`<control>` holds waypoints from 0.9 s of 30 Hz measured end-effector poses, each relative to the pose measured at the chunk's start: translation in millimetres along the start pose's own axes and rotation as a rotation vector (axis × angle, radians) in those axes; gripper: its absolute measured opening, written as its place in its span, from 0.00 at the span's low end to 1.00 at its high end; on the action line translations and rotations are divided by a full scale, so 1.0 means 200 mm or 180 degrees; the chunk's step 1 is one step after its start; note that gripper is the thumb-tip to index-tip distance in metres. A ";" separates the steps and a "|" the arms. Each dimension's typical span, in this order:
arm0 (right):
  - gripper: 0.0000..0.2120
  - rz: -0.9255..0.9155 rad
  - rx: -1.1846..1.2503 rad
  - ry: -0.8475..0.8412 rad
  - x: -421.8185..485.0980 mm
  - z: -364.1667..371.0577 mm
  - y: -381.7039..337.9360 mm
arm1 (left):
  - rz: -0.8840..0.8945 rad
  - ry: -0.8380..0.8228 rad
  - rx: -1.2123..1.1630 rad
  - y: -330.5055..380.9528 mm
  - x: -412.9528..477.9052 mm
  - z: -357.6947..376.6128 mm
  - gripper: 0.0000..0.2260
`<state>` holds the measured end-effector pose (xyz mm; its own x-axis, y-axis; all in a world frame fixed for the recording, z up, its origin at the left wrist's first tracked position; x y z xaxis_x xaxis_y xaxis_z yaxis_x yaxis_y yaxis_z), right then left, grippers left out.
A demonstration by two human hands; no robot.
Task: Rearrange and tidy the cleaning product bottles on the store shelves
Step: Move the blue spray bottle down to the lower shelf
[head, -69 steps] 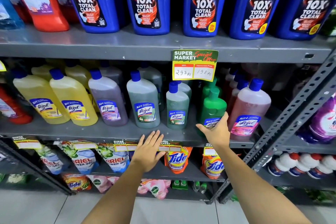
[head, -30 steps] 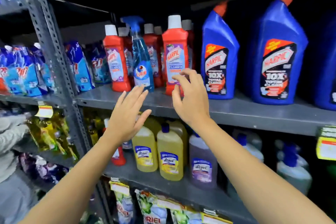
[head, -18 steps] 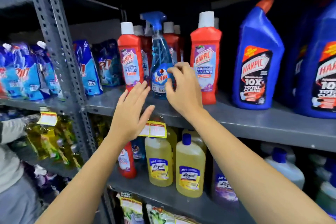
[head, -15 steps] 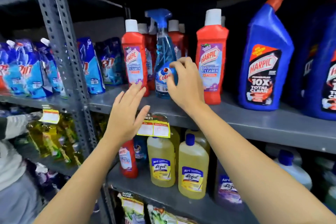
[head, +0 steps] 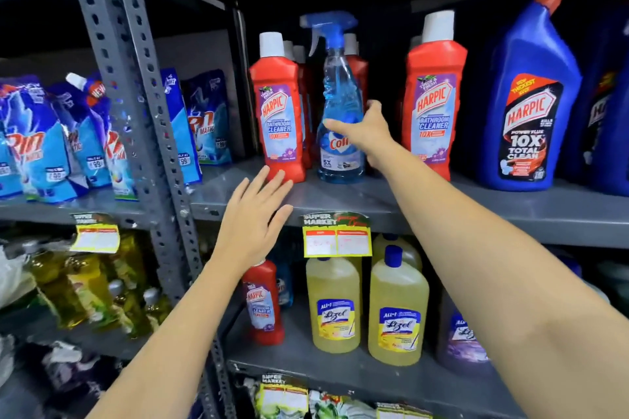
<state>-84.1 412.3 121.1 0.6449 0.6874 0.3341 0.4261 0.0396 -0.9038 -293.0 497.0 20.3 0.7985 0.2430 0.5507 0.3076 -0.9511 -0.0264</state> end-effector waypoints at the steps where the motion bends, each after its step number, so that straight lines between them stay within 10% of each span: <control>1: 0.39 0.0023 0.0009 -0.0028 0.01 0.02 0.02 | 0.0036 0.0001 0.0006 -0.01 0.00 0.00 0.24; 19: 0.24 -0.0469 0.0431 0.0847 -0.15 0.08 -0.02 | 0.0192 0.0342 0.0128 -0.06 0.00 0.03 0.19; 27: 0.17 -0.1084 0.0697 0.0174 -0.68 0.14 -0.17 | 0.0213 0.0235 0.0043 -0.06 -0.08 0.04 0.21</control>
<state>-203.5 338.1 98.7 0.5255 0.5689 0.6326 0.4797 0.4160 -0.7726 -304.8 505.3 4.5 0.7775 0.1637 0.6072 0.2622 -0.9620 -0.0763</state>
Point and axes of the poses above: each hand's wrist, its own x-axis towards the middle knuckle, its own z-axis out of the palm, y = z × x, the point moved 4 cm from there along x, towards the middle knuckle, and after that the axes turned 12 degrees about -y, right-handed, at the moved point
